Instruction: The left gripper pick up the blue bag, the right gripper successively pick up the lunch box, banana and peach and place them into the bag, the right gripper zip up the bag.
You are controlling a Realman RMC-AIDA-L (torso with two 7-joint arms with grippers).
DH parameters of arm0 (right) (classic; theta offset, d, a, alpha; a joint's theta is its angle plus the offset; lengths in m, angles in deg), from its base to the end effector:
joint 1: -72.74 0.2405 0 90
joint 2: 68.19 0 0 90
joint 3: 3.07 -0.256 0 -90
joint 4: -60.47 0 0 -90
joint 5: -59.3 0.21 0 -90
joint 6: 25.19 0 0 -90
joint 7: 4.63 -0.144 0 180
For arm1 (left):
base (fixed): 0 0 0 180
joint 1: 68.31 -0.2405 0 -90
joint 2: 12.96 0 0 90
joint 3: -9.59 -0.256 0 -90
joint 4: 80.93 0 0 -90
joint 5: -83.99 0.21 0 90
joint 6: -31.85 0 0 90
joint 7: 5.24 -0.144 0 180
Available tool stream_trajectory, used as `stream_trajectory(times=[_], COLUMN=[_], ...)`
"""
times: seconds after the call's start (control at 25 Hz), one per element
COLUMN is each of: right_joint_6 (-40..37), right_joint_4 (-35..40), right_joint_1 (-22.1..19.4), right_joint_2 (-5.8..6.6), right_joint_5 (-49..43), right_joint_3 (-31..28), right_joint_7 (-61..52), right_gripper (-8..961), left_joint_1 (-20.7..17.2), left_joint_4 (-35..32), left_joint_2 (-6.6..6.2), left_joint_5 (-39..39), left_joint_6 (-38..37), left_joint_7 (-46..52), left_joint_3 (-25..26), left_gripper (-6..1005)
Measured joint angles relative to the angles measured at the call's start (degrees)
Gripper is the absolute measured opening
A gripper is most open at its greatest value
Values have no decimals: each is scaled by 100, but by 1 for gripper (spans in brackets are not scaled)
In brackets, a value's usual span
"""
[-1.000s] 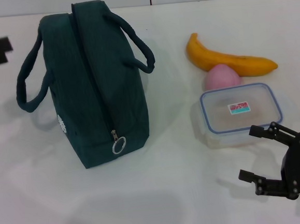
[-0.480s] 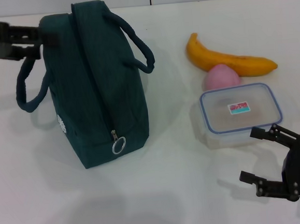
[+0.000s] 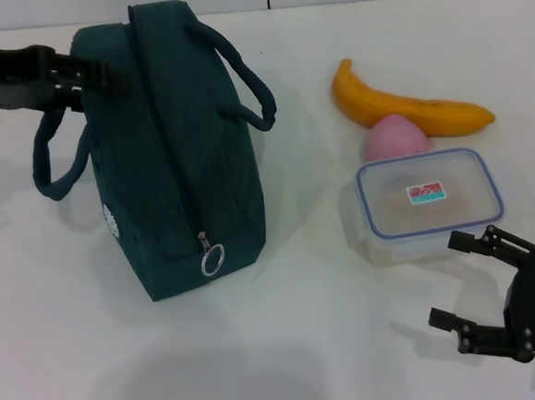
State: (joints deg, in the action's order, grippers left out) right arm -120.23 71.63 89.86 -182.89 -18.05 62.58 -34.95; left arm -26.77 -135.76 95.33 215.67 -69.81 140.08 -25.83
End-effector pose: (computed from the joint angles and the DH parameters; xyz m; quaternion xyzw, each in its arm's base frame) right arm 0.3100 0.2217 -0.0348 -0.9135 0.0640 0.3448 0.2064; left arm -0.2211 0.3832 0.1181 -0.8174 -0.5544 -0.1233 0.0961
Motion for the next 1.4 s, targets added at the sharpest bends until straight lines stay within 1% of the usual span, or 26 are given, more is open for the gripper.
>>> stream_trajectory(times=[0.16, 0.44, 0.68, 0.8, 0.88, 1.0, 1.12, 1.24, 1.4], right_joint_6=[16, 10, -22, -85, -167, -290, -432, -549, -533], right_joint_4=[-1, -1, -38, -67, -68, -70, -70, -70, -94], right_joint_1=[-1, 1, -9, -20, -22, -33, -61, -101, -277], right_joint_2=[0, -9, -28, -29, -28, -27, -26, 15, 76], right_joint_5=[0, 0, 2, 33, 38, 129, 527, 1057, 1926], right_joint_3=[2, 0, 0, -10, -15, -20, -25, -27, -26], right_joint_7=[0, 0, -9, -140, -267, -408, -917, -1926, -3458], right_gripper=[878, 878, 877, 877, 877, 876, 876, 876, 876], left_joint_1=[32, 61, 81, 98, 106, 101, 64, 21, -6], left_joint_4=[-33, 76, 100, 99, 69, 63, 86, 100, 100], left_joint_2=[24, -18, -52, -25, -32, -49, -90, -108, -130], left_joint_5=[186, 132, 128, 99, 84, 11, -138, -230, -441], left_joint_6=[12, 58, 12, 17, 26, 26, 22, 8, -34], left_joint_7=[36, 216, 217, 204, 199, 196, 196, 196, 197], left_joint_3=[-27, -151, -497, -507, -488, -463, -458, -457, -457], left_gripper=[776, 620, 490, 344, 247, 55, 47, 42, 42])
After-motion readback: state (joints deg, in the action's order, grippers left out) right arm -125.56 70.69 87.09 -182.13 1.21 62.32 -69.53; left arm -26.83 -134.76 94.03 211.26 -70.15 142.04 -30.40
